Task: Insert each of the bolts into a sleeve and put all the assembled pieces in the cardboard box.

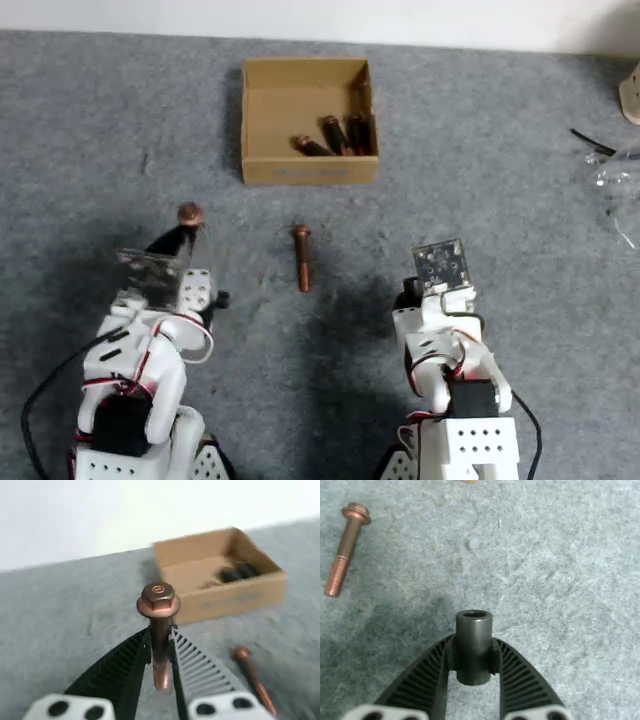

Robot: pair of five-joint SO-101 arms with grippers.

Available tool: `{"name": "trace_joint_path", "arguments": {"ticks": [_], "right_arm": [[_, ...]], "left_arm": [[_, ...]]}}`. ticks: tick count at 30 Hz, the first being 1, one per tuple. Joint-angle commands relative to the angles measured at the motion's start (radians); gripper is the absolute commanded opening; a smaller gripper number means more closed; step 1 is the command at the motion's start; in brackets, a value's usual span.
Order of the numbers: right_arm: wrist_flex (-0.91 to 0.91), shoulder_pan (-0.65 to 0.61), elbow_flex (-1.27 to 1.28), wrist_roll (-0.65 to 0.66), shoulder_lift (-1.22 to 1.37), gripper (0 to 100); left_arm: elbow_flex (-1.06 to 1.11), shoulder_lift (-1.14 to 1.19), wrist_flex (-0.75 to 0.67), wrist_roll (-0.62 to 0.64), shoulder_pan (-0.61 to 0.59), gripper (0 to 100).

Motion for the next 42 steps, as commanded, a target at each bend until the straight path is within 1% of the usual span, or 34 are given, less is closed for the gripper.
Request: {"name": "trace_joint_path", "arguments": {"ticks": [1, 5, 7, 9, 11, 15, 17, 19, 22, 24, 28, 31, 34, 36, 38, 40, 42], "right_arm": [[-0.042, 0.010, -0.015, -0.017, -0.016, 0.4], [-0.033, 0.007, -0.005, -0.018, -0.130, 0.4], [0.028, 0.005, -0.005, -0.031, -0.239, 0.4], [0.110, 0.005, -0.012, -0.075, -0.338, 0.4], [0.137, 0.005, -0.015, -0.098, -0.315, 0.4], [0.114, -0.015, -0.015, -0.100, -0.317, 0.4], [0.107, -0.061, -0.018, -0.098, -0.317, 0.4], [0.065, -0.142, -0.022, -0.097, -0.317, 0.4], [-0.036, -0.245, -0.013, -0.095, -0.315, 0.4], [-0.102, -0.306, -0.010, -0.089, -0.314, 0.4], [-0.116, -0.380, -0.019, -0.002, -0.314, 0.4], [-0.159, -0.418, -0.018, -0.002, -0.314, 0.4], [-0.196, -0.455, -0.002, -0.003, -0.314, 0.4], [-0.199, -0.467, 0.027, 0.000, -0.314, 0.4], [-0.199, -0.472, 0.047, 0.002, -0.314, 0.4], [-0.199, -0.467, 0.054, -0.003, -0.315, 0.4], [-0.199, -0.469, 0.058, -0.003, -0.315, 0.4]], "left_arm": [[-0.004, -0.012, -0.041, 0.114, -0.027, 1], [0.027, -0.012, -0.041, 0.117, -0.028, 1], [0.031, -0.012, -0.041, 0.117, -0.031, 1], [0.031, -0.012, -0.041, 0.117, -0.035, 1], [0.035, -0.012, -0.041, 0.117, -0.033, 1], [0.048, -0.012, -0.044, 0.118, -0.025, 1], [0.048, -0.012, -0.046, 0.120, -0.002, 1], [0.048, -0.012, -0.046, 0.120, 0.047, 1], [0.047, -0.012, -0.048, 0.120, 0.120, 1], [0.038, -0.012, -0.051, 0.120, 0.136, 1], [0.027, -0.012, -0.124, 0.121, 0.105, 1], [0.027, -0.012, -0.184, 0.118, 0.056, 1], [0.027, -0.012, -0.213, 0.123, 0.028, 1], [0.024, -0.010, -0.278, 0.161, 0.035, 1], [0.019, -0.010, -0.334, 0.252, 0.048, 1], [0.018, -0.008, -0.361, 0.324, 0.082, 1], [0.027, -0.008, -0.358, 0.334, 0.142, 1]]}}
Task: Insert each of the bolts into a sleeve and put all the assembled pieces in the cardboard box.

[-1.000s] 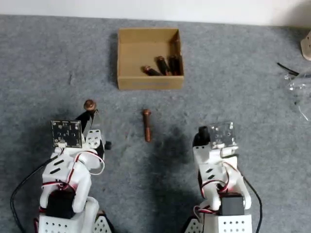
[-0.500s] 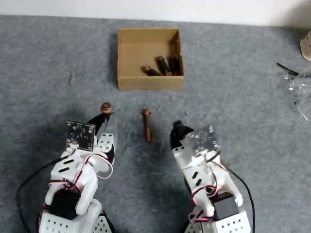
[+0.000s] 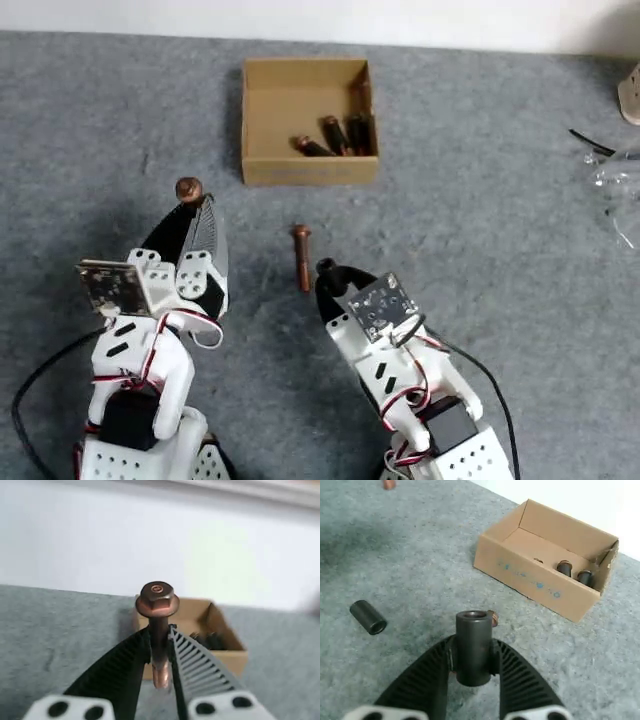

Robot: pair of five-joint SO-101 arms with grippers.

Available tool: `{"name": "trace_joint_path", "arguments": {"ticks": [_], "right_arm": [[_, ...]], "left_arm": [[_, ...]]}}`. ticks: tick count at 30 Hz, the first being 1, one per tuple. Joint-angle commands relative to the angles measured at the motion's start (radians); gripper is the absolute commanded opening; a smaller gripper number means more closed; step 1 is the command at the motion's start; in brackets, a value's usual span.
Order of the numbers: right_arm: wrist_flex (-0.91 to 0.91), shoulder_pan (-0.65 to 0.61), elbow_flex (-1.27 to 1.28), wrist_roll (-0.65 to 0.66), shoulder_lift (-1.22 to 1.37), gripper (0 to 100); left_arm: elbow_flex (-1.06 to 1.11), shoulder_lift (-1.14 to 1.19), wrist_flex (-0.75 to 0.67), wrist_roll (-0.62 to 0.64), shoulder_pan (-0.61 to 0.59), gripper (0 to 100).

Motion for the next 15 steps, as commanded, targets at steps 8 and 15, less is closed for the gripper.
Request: {"name": "trace_joint_path", "arguments": {"ticks": [8, 15], "right_arm": [[-0.148, -0.068, 0.053, 0.017, -0.015, 0.4], [-0.223, -0.062, 0.056, 0.018, -0.015, 0.4]], "left_arm": [[0.093, -0.012, -0.083, 0.069, 0.289, 1], [0.162, -0.012, -0.222, 0.198, 0.289, 1]]}}
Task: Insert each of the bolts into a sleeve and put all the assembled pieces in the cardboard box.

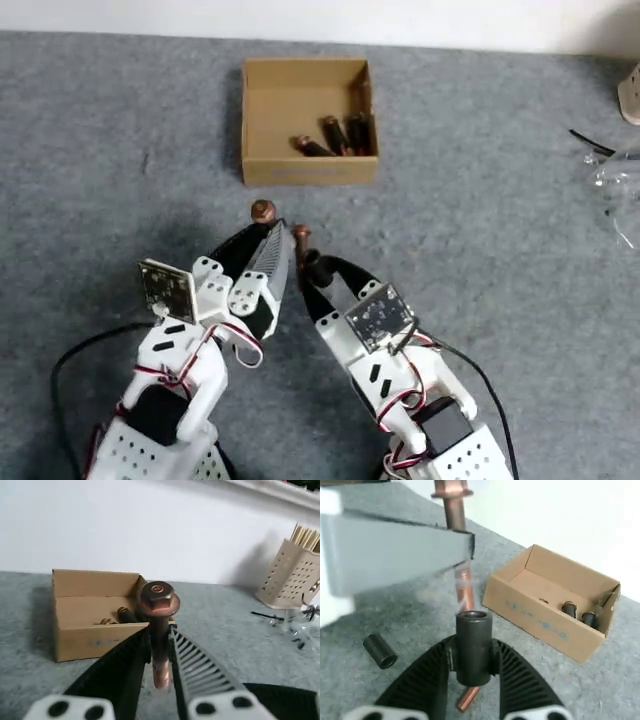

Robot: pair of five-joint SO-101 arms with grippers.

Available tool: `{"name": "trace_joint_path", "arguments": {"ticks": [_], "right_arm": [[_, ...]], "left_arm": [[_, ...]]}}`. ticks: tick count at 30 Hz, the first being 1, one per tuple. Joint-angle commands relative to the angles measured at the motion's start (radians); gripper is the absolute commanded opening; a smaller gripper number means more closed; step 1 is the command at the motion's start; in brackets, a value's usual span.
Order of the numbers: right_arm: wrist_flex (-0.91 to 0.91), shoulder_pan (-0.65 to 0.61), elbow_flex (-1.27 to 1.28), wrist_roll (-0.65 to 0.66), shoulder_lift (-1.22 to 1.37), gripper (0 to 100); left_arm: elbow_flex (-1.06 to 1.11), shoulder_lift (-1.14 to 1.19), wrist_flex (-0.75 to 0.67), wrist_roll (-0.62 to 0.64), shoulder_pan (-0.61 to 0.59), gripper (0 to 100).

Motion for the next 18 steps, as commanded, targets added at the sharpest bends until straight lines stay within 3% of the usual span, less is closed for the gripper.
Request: {"name": "trace_joint_path", "arguments": {"ticks": [1, 7, 18], "right_arm": [[-0.048, -0.008, 0.019, 0.012, -0.013, 0.4], [-0.154, -0.008, 0.097, 0.048, -0.013, 0.4], [-0.130, -0.013, 0.117, 0.077, -0.008, 0.4]], "left_arm": [[-0.001, -0.013, -0.077, 0.147, 0.015, 1], [-0.008, -0.013, -0.081, 0.287, -0.045, 1], [-0.127, -0.013, -0.077, 0.290, -0.096, 1]]}}
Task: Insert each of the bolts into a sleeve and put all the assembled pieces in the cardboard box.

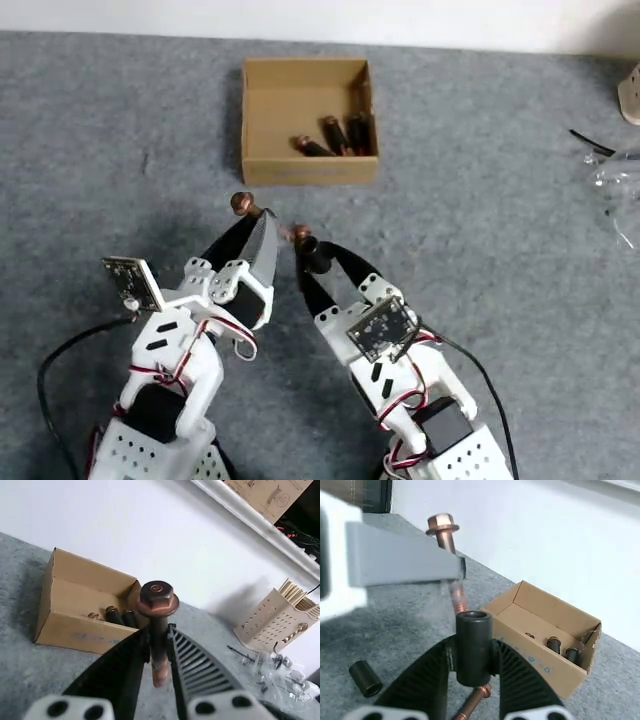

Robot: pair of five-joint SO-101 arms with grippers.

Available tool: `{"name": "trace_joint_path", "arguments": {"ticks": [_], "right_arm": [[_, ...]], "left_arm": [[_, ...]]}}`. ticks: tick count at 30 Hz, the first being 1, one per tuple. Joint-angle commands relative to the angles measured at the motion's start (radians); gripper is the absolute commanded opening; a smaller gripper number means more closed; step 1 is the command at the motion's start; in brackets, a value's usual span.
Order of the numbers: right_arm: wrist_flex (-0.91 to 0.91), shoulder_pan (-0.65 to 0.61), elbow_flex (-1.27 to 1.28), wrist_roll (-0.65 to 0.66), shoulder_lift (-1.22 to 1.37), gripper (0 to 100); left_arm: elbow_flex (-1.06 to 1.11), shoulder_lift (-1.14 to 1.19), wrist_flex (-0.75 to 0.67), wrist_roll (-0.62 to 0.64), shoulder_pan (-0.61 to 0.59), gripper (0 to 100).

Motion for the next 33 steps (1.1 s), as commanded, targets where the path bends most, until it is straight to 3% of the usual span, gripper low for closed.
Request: {"name": "trace_joint_path", "arguments": {"ticks": [1, 12, 16, 20, 33], "right_arm": [[0.002, -0.013, 0.116, 0.008, -0.008, 0.4], [0.050, -0.015, 0.116, 0.014, -0.008, 0.4], [0.050, -0.015, 0.116, 0.014, -0.008, 0.4], [0.050, -0.015, 0.116, 0.014, -0.010, 0.4], [0.050, -0.012, 0.117, 0.014, -0.008, 0.4]], "left_arm": [[-0.151, -0.013, -0.025, 0.005, -0.039, 1], [-0.197, -0.012, -0.018, 0.005, -0.031, 1], [-0.206, -0.012, 0.066, -0.002, 0.056, 1], [-0.206, -0.012, 0.098, -0.123, 0.157, 1], [-0.208, -0.012, 0.137, -0.144, 0.163, 1]]}}
